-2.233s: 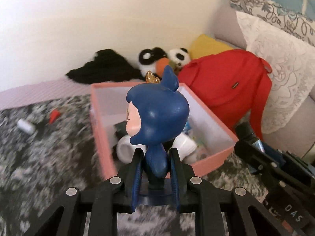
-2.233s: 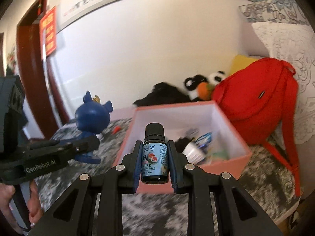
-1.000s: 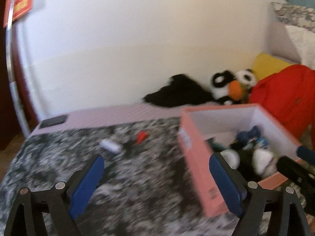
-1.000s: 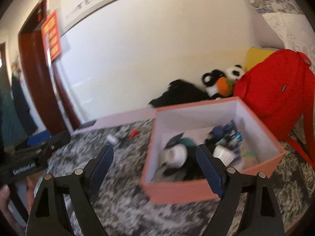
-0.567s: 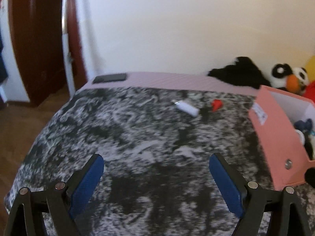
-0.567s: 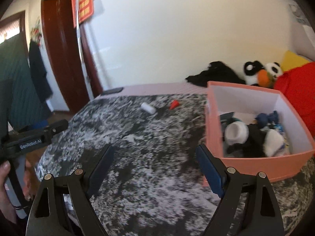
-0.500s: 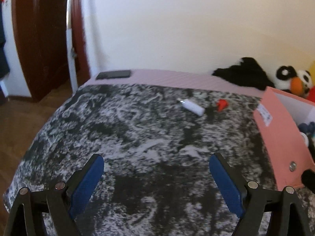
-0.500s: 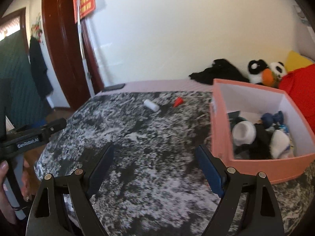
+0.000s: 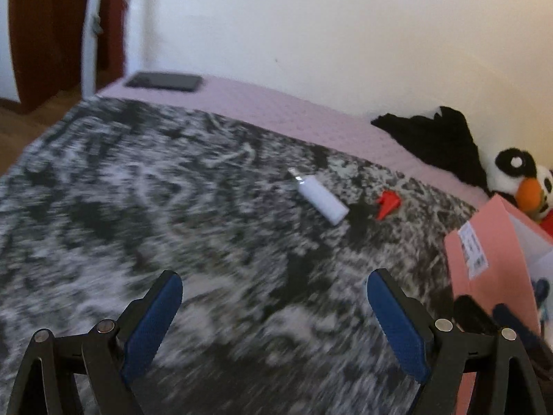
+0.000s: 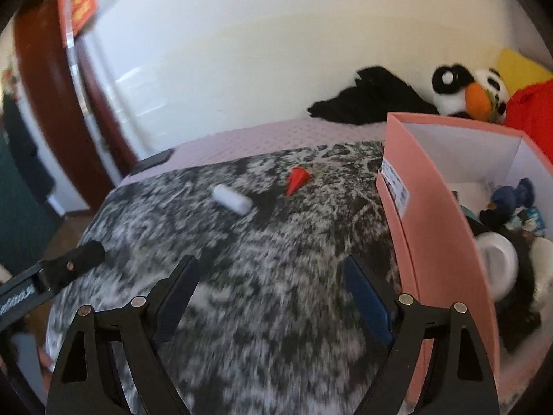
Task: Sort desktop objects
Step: 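Move both tools back toward the white bulb and red cone, then grasp the white bulb with left tool while right tool grasps the red cone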
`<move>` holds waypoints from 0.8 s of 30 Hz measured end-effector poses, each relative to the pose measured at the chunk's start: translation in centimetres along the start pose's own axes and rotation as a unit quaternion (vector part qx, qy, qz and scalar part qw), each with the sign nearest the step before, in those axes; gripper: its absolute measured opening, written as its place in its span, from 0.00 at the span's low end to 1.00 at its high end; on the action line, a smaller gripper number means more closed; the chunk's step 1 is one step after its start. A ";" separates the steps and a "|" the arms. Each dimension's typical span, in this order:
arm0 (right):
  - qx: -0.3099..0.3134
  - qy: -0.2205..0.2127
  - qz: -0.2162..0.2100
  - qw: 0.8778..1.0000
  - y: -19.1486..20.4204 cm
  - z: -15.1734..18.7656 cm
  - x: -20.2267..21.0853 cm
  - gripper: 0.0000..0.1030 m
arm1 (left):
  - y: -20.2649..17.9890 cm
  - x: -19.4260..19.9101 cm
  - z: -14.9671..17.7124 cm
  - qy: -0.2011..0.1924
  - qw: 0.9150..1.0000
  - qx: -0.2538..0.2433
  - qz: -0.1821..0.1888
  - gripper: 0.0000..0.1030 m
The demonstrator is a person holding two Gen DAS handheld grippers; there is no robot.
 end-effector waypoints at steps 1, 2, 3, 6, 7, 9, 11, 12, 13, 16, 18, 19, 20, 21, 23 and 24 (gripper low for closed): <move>-0.009 0.001 0.003 1.000 -0.7 -0.7 -1.2 0.86 | -0.7 -1.2 -0.6 0.008 1.000 0.003 0.003 0.88; -0.019 0.002 0.006 1.000 -1.5 -1.5 -2.5 0.86 | -1.2 -2.2 -0.9 0.014 1.000 0.005 0.004 0.88; -0.031 0.003 0.008 0.999 -2.4 -2.2 -3.8 0.86 | -1.9 -3.8 -1.4 0.025 1.000 0.010 0.005 0.88; -0.063 0.007 0.010 0.998 -4.9 -3.8 -7.6 0.86 | -3.7 -8.6 -2.5 0.060 0.998 0.027 0.008 0.88; -0.071 0.009 0.013 0.997 -5.7 -4.3 -9.0 0.86 | -4.3 -10.4 -2.9 0.071 0.997 0.033 0.006 0.88; -0.086 0.013 0.011 0.996 -7.3 -5.3 -12.2 0.86 | -5.1 -13.5 -3.5 0.085 0.995 0.048 0.002 0.88; -0.096 0.019 0.013 0.995 -8.3 -6.0 -14.9 0.84 | -5.8 -16.4 -3.9 0.103 0.993 0.064 0.001 0.88; -0.102 0.023 0.016 0.994 -9.0 -6.4 -16.5 0.84 | -6.1 -17.8 -3.9 0.114 0.991 0.071 0.001 0.88; -0.106 0.024 0.017 0.994 -9.4 -6.6 -17.7 0.83 | -6.4 -19.0 -4.1 0.120 0.990 0.077 0.000 0.90; -0.091 0.018 0.046 0.995 -10.0 -7.4 -20.2 0.81 | -7.8 -19.8 -5.2 0.078 0.995 0.057 -0.030 0.86; -0.068 0.018 0.077 0.995 -10.0 -7.8 -21.5 0.74 | -8.4 -20.3 -4.9 0.064 0.996 0.037 -0.041 0.76; -0.053 0.022 0.086 0.995 -9.7 -7.9 -22.0 0.66 | -8.7 -19.9 -4.4 0.053 0.998 0.018 -0.037 0.54; -0.041 0.025 0.077 0.996 -9.3 -7.9 -22.1 0.35 | -9.1 -19.6 -3.9 0.042 0.999 0.000 -0.032 0.43; -0.030 0.027 0.067 0.997 -8.9 -8.0 -22.2 0.31 | -9.4 -19.2 -3.4 0.033 0.999 -0.015 -0.027 0.39; -0.028 0.029 0.041 0.998 -8.2 -7.7 -21.3 0.30 | -8.4 -17.9 -2.5 0.038 0.999 -0.004 -0.004 0.33; -0.029 0.026 0.031 0.999 -7.9 -7.5 -20.4 0.30 | -7.8 -17.2 -2.0 0.044 0.999 0.006 0.013 0.31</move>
Point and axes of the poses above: each gripper's, at about its wrist camera, not at the fingertips, and x roughly against the way its jaws point, y to its left, z to its underside, the point moved 6 cm from there along -x, roughly the way its jaws point, and after that the axes turned 12 degrees about -z, right-handed, at the moved point
